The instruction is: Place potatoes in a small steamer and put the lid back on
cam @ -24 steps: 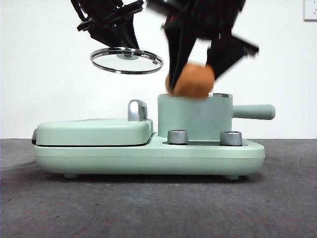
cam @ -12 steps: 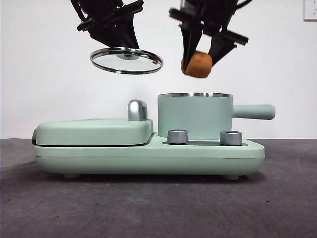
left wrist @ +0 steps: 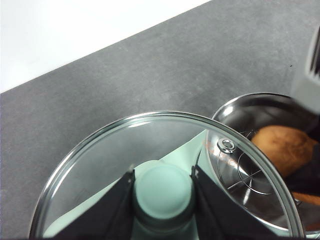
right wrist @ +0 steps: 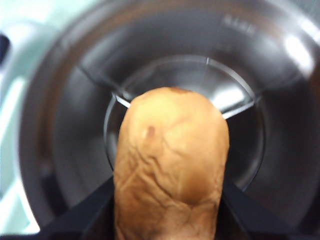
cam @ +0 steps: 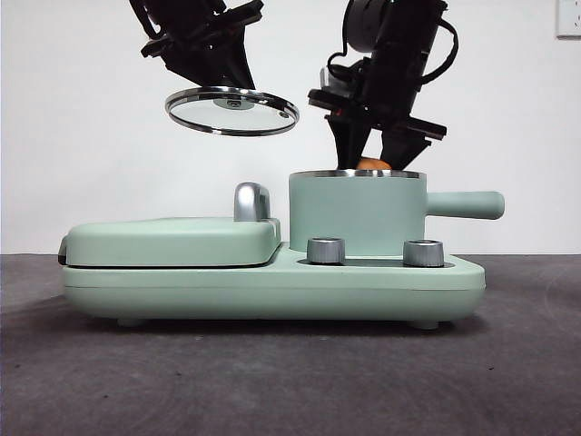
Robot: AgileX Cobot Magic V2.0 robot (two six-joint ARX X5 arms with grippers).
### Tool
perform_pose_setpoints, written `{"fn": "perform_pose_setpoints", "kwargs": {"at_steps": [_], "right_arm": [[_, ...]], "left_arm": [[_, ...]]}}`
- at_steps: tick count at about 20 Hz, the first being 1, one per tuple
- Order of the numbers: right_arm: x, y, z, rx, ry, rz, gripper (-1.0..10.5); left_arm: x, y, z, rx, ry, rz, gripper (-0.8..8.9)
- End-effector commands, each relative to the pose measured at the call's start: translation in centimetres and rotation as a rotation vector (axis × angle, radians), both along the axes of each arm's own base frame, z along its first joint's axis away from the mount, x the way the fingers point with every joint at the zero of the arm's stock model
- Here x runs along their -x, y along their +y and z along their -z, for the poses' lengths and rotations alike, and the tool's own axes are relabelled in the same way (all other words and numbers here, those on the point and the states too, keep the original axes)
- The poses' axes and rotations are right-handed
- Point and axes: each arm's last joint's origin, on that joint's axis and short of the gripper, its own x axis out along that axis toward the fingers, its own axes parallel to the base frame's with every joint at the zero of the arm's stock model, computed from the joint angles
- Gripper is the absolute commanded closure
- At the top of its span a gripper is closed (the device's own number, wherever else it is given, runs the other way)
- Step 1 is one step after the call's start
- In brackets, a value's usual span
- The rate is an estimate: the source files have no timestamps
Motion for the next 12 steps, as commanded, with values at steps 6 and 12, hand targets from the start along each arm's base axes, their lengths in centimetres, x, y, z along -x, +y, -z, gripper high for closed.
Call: {"fn": "perform_pose_setpoints", "kwargs": {"at_steps": [6, 12], "right_arm": [[-0.6, 0.7, 0.2, -0.002, -0.034, -0.031, 5.9], [3.7, -2.7, -8.4, 0.01, -0.115, 0.015, 5.9]], "left_arm": [[0.3, 0.0, -1.7, 0.023, -0.069, 0.01, 8.05], [0.4, -0.2, -1.7, 0.023, -0.068, 0.017, 8.06]]}}
